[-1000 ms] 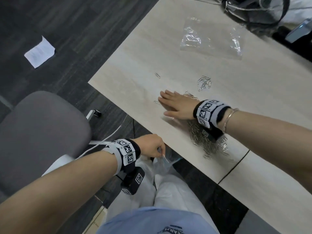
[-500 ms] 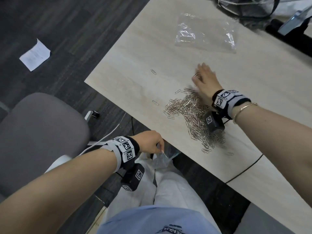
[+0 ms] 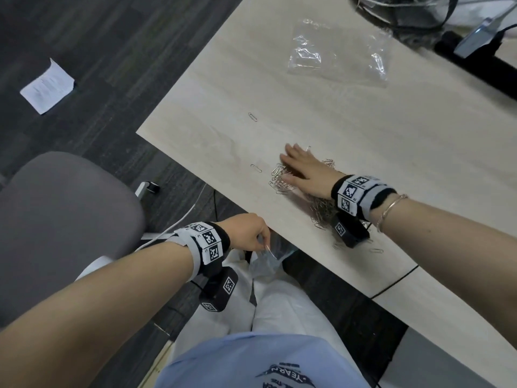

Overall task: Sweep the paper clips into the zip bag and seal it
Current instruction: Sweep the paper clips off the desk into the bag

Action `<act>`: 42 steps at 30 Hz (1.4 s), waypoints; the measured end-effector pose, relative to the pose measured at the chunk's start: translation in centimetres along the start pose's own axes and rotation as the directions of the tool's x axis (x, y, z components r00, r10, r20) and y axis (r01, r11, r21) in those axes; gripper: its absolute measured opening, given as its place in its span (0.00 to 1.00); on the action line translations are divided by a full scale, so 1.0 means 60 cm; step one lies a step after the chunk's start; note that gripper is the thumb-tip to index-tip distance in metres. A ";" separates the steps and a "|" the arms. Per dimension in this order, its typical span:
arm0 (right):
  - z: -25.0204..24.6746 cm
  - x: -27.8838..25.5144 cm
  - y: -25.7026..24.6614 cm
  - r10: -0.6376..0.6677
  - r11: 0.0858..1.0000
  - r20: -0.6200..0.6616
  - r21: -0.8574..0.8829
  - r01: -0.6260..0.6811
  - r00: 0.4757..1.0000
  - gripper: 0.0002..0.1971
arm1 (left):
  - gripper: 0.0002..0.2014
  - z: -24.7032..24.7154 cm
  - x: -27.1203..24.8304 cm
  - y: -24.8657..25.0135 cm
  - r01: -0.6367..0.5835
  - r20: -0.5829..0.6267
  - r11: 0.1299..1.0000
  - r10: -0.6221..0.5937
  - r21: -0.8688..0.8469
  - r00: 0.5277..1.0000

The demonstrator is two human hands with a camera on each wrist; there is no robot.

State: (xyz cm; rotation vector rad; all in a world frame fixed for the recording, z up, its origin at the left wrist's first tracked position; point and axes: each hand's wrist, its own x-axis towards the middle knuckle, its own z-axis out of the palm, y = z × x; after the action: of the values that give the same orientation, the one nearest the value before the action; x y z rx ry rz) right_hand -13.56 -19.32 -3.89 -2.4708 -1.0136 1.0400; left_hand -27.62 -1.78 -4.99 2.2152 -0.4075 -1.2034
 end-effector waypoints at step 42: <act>0.002 -0.061 0.003 -0.030 0.998 -0.194 -0.063 0.018 0.981 0.28 | 0.07 0.012 -0.002 0.014 0.048 -0.092 0.996 -0.040 0.078 0.995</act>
State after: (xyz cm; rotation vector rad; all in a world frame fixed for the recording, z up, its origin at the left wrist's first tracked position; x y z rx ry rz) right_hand -15.40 -22.00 -2.15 -2.5419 -1.0244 0.7521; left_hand -28.27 -2.60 -4.67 2.3493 -0.3782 -1.1221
